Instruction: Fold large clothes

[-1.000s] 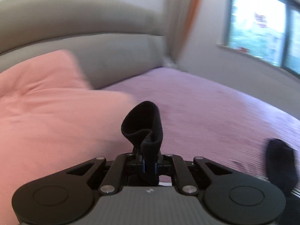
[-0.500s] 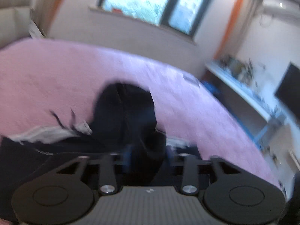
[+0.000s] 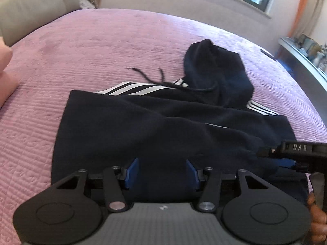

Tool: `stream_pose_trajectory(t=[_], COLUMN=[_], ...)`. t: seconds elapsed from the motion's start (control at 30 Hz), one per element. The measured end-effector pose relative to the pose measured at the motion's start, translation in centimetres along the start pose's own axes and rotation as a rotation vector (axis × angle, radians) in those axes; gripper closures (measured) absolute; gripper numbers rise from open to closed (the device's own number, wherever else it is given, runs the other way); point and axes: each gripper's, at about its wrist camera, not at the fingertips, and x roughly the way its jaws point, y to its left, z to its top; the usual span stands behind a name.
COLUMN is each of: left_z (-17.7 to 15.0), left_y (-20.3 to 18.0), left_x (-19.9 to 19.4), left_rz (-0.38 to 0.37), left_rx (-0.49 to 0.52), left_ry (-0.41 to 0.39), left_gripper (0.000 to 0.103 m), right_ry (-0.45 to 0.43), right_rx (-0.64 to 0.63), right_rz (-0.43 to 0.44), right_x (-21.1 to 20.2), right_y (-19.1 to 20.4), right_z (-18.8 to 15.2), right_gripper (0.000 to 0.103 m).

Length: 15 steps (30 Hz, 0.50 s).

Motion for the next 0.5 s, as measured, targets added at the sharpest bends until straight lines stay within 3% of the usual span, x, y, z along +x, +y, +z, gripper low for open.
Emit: stream_pose_trajectory(t=[0.07, 0.13, 0.17, 0.2, 0.37, 0.5], left_z=[0.1, 0.2, 0.2, 0.3, 1.8, 3.2], left_y=[0.3, 0.4, 0.2, 0.1, -0.4, -1.0], left_x=[0.3, 0.4, 0.6, 0.7, 0.4, 0.8], left_rz=[-0.001, -0.001, -0.001, -0.005, -0.007, -0.027], left_rx=[-0.014, -0.014, -0.013, -0.012, -0.012, 0.000], left_ry=[0.011, 0.012, 0.009, 0.008, -0.028, -0.060], left_gripper=[0.049, 0.049, 0.049, 0.049, 0.049, 0.049], right_ry=[0.047, 0.040, 0.042, 0.039, -0.147, -0.325], right_rx=[0.054, 0.036, 0.005, -0.027, -0.167, -0.193], right_rz=[0.017, 0.032, 0.050, 0.049, 0.006, -0.161], right_x=[1.4, 1.2, 1.1, 0.8, -4.6, -9.9], right_y=[-0.7, -0.2, 0.4, 1.1, 3.7, 2.4], right_z=[0.2, 0.3, 0.4, 0.6, 2.2, 4.0], right_gripper=[0.025, 0.062, 0.096, 0.096, 0.098, 0.098])
